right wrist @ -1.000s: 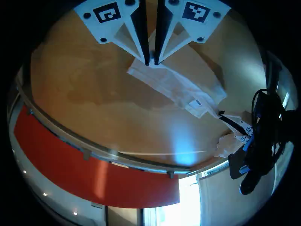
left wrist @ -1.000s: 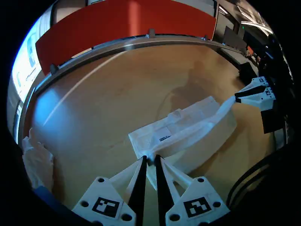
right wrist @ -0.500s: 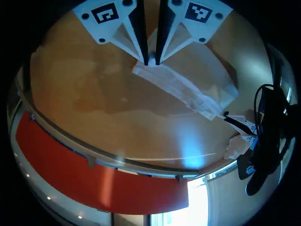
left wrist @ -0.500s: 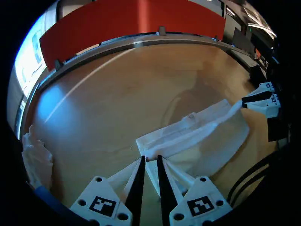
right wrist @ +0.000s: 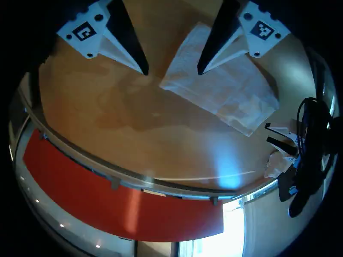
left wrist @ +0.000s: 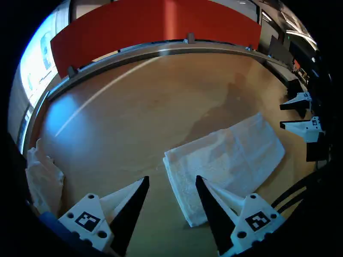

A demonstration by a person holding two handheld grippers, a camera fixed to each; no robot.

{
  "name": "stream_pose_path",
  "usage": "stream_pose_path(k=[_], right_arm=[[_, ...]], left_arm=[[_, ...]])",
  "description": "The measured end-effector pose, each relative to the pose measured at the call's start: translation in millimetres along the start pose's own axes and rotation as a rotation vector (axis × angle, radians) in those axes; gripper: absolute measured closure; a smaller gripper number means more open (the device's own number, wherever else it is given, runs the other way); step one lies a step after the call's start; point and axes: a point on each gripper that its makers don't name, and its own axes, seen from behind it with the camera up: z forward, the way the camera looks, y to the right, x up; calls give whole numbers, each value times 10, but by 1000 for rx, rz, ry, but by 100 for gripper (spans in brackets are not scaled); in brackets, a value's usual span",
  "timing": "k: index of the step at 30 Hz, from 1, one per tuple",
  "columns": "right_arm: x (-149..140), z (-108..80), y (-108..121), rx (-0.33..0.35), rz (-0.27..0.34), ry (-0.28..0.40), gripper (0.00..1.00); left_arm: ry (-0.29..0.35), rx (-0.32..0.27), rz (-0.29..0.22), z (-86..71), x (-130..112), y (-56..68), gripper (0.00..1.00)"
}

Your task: Fold towel

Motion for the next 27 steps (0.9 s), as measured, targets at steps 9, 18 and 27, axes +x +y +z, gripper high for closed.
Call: stream_pose_path(k=[9,18,27], right_arm=[[-31,-86,-51,5,-3,9,8],[-137,-236,-129,6,0,12,8],[-319,-421,-190,-1,28,7,8]], left_arm=[[7,4,-6,-70,-31,-2,7],[8,10,-15,-212,-193,44,7],[-5,16,-30,-383,-491,137,7]])
